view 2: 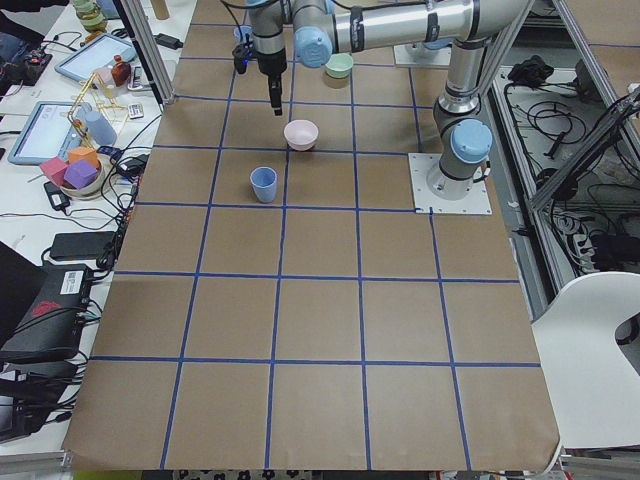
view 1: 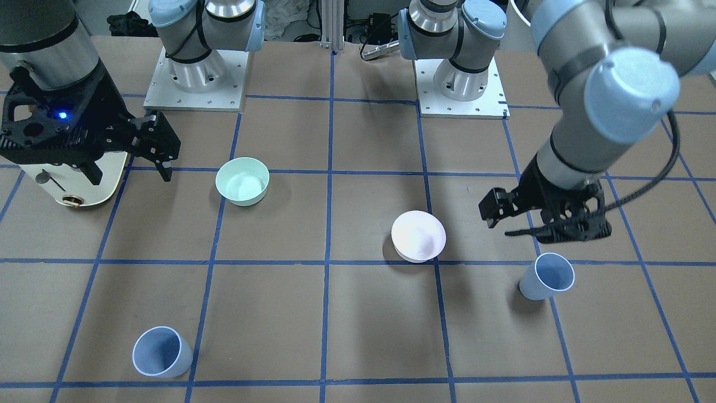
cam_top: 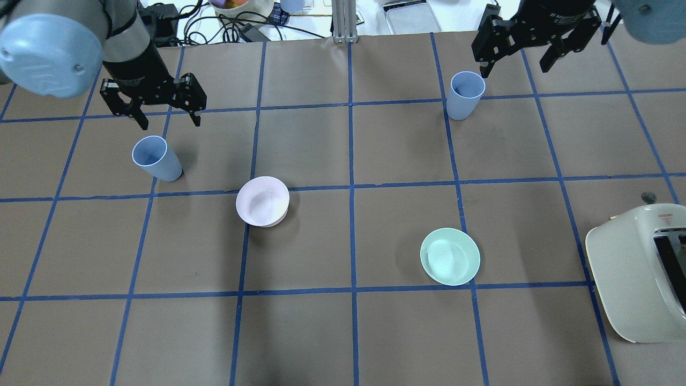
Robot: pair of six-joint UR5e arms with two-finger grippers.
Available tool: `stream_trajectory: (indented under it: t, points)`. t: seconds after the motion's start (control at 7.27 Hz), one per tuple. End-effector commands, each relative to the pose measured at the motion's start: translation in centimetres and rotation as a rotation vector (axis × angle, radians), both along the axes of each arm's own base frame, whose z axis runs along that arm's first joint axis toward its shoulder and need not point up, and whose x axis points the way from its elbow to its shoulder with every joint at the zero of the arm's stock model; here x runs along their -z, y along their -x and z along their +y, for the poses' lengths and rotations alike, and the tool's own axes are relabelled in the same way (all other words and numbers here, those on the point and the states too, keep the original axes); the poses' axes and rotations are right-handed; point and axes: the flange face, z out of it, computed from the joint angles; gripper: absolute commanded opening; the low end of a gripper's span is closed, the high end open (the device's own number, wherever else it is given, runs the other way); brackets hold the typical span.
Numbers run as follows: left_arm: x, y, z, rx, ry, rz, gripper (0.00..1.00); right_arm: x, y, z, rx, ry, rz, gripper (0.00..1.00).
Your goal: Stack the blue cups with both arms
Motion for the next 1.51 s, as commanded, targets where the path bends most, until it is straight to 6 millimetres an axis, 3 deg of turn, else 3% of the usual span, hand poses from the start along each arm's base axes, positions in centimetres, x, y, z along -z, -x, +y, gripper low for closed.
stream_trajectory:
  t: [0.0, 0.14, 0.28, 0.41, 0.55, 0.83, 0.96, 1.1, 1.24, 1.38]
  points:
    - [10.2, -5.9, -2.7, -0.034, -0.086, -0.068, 1.0, 0.0, 0.0, 0.1, 0.0, -0.001, 0.0, 1.0]
    - [11.5, -7.6, -2.6, -0.05, -0.118, -0.071, 0.97, 0.1, 0.0, 0.1, 0.0, -0.002, 0.0, 1.0]
    - [11.6, -8.0, -2.7, -0.054, -0.116, -0.071, 0.74, 0.2, 0.0, 0.0, 0.0, -0.004, 0.002, 1.0]
    - [11.9, -7.9, -2.6, -0.057, -0.12, -0.066, 0.3, 0.1, -0.1, 0.1, -0.001, -0.004, 0.002, 1.0]
    - [11.9, -7.8, -2.7, -0.053, -0.117, -0.06, 0.0, 0.2, -0.1, 0.1, -0.001, -0.005, 0.002, 1.0]
    - [11.7, -7.1, -2.9, -0.033, -0.109, -0.056, 0.0, 0.3, -0.1, 0.1, -0.001, -0.007, 0.0, 1.0]
    - [9.2, -5.2, -3.0, -0.011, -0.06, -0.047, 0.0, 0.4, -0.1, 0.2, -0.001, -0.01, 0.001, 1.0]
    - [5.6, -0.5, -3.1, 0.027, 0.012, 0.031, 0.0, 0.5, -0.1, 0.2, -0.001, -0.01, 0.001, 1.0]
    - [3.4, 5.5, -3.0, 0.03, 0.04, 0.045, 0.0, 0.5, 0.0, 0.1, 0.0, -0.01, 0.001, 1.0]
    - [2.7, 13.8, -1.2, -0.022, 0.045, 0.055, 0.0, 0.4, 0.0, 0.1, 0.0, -0.009, 0.003, 1.0]
